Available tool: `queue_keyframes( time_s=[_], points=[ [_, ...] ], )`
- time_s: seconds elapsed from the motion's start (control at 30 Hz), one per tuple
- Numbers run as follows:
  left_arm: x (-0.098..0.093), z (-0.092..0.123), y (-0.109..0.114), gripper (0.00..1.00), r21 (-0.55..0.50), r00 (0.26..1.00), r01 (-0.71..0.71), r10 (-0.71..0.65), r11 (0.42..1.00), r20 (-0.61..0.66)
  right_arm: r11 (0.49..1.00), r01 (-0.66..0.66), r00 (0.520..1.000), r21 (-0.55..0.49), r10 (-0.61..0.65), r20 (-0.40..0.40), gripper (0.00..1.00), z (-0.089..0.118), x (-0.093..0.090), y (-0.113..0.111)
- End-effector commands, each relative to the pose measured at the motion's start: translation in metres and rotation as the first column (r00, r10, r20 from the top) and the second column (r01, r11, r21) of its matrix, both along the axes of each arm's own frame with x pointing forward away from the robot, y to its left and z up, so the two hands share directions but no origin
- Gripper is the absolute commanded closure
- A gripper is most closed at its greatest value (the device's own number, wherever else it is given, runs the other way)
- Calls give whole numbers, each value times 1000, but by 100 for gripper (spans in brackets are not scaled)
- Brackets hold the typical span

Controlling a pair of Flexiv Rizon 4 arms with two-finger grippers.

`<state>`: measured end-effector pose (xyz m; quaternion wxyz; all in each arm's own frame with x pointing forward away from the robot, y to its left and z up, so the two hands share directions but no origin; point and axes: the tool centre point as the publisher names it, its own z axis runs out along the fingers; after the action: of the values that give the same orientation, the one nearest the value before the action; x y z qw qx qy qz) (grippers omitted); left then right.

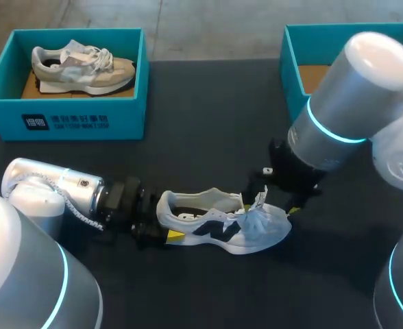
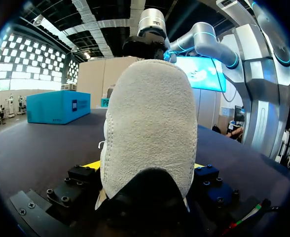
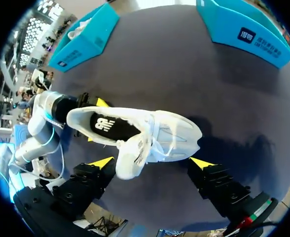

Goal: Take the shoe out of the shoebox, open the shoe tongue, remove and reinsert the insole, then place the shoe into the shoebox

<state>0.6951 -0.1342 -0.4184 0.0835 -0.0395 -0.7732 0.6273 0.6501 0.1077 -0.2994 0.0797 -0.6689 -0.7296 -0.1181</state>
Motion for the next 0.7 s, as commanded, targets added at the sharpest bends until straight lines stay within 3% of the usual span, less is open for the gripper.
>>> queue_keyframes(
  time_s=[0.03,0.27,0.43,0.47,0.5,0.63,0.67,0.7],
  points=[
    [0,-1,1,100,0,1000,1,-1,1000,-1,994,-45,999,-101,44,-17,0,25,6,16],
    [0,-1,1,100,0,1000,1,-1,1000,-1,953,-208,978,-221,196,-72,0,50,15,52],
    [0,-1,1,100,0,1000,1,-1,1000,-1,879,-355,935,-317,332,-126,0,64,20,79],
    [0,-1,1,100,0,1000,1,-1,1000,-1,863,-381,925,-331,354,-140,31,66,20,83],
    [0,-1,1,100,0,1000,1,-1,1000,-1,846,-406,914,-346,375,-157,45,67,20,86],
    [0,-1,1,100,0,1000,1,-1,1000,-1,796,-470,882,-380,426,-200,91,70,18,95],
    [0,-1,1,100,0,1000,1,-1,1000,-1,785,-484,875,-387,438,-206,100,70,17,96],
    [0,-1,1,100,0,1000,1,-1,1000,-1,777,-491,871,-394,445,-210,100,71,16,97]
  ],
)
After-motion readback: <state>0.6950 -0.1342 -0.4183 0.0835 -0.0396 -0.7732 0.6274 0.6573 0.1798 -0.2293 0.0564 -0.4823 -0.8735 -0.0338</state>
